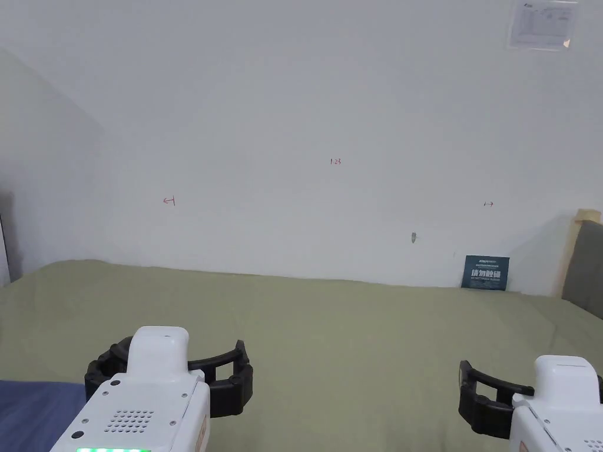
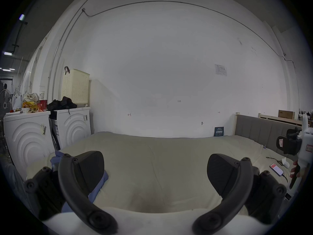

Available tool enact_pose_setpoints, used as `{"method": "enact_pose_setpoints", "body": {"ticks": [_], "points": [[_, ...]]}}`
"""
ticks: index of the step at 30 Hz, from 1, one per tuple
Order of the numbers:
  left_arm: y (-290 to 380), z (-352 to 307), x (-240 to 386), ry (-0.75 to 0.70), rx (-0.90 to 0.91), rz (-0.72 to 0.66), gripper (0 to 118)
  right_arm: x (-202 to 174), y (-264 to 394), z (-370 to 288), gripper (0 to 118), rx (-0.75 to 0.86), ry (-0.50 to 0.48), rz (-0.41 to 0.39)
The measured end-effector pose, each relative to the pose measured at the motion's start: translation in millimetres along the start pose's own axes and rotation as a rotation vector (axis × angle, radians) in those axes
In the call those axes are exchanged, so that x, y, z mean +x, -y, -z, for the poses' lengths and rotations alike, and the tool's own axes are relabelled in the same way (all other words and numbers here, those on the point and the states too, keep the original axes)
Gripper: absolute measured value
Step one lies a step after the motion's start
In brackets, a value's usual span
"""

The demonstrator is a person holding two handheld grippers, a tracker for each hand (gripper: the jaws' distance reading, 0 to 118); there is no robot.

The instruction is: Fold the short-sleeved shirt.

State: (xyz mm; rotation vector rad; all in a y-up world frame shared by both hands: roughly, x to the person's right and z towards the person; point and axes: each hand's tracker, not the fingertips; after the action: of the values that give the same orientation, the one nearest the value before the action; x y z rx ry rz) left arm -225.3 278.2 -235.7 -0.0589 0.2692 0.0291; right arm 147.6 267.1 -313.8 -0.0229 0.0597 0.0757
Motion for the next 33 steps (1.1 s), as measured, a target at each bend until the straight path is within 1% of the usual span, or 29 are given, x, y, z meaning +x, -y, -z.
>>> {"method": "enact_pose_setpoints", "body": {"ticks": [33], "points": [[0.1, -2.0, 1.8, -0.006, 0.001, 0.019, 118, 4.8, 1.8, 2.5, 118, -0.025, -0.012, 0.006]]}}
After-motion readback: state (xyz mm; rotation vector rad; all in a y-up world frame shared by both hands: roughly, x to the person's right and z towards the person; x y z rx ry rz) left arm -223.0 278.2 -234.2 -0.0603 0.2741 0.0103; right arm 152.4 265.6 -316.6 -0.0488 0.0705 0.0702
